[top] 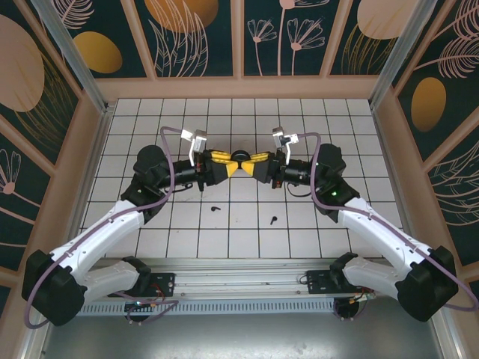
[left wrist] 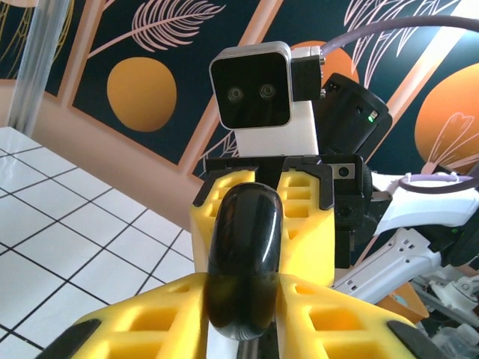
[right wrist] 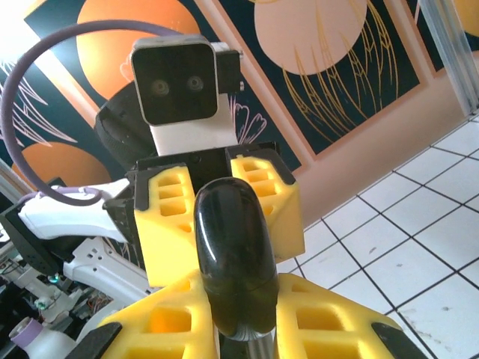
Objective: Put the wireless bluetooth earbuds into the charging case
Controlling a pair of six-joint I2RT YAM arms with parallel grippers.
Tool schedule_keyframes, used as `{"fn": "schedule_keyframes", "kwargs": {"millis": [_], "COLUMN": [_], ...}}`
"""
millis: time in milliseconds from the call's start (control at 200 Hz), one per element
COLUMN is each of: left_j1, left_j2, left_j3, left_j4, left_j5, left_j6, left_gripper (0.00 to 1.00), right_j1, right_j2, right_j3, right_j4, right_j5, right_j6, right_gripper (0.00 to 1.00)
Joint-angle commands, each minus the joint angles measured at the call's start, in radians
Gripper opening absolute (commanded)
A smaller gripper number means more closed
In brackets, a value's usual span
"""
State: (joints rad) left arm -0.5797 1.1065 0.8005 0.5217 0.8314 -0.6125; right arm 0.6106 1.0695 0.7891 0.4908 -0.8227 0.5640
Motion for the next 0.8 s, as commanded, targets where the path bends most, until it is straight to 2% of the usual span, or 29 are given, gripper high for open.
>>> {"fn": "schedule_keyframes", "kwargs": {"millis": [0, 290, 345, 430, 500, 796], "left_j1": [-0.003, -0.003, -0.003, -0.003, -0.003, -0.003], "left_j2": [-0.009, -0.064, -0.068, -0.076, -0.091, -0.120], "left_j3": [-0.009, -0.037, -0.037, -0.029, -0.029, -0.014], "left_j4": [0.069, 0.037, 0.033, -0.014, -0.056, -0.215], "left_j5": [0.039, 0.013, 0.018, 0.010, -0.006, -0.016], "left_j6": [-0.009, 0.030, 0.032, 0.059, 0.093, 0.175], "left_gripper": [0.21, 0.10, 0.08, 0.07, 0.07, 0.06], "right_j1": [0.007, 0.043, 0.057, 0.066, 0.066, 0.065], "right_j2": [-0.017, 0.000, 0.002, -0.007, -0.026, -0.003], "right_j3": [-0.008, 0.007, 0.016, 0.024, 0.029, 0.110], "right_j4": [0.060, 0.026, -0.004, -0.034, -0.053, -0.199], "right_j5": [0.000, 0.014, 0.027, 0.053, 0.072, 0.112], "right_j6": [0.015, -0.019, -0.037, -0.054, -0.070, -0.138], "right_gripper": [0.04, 0.08, 0.14, 0.31, 0.38, 0.40]}}
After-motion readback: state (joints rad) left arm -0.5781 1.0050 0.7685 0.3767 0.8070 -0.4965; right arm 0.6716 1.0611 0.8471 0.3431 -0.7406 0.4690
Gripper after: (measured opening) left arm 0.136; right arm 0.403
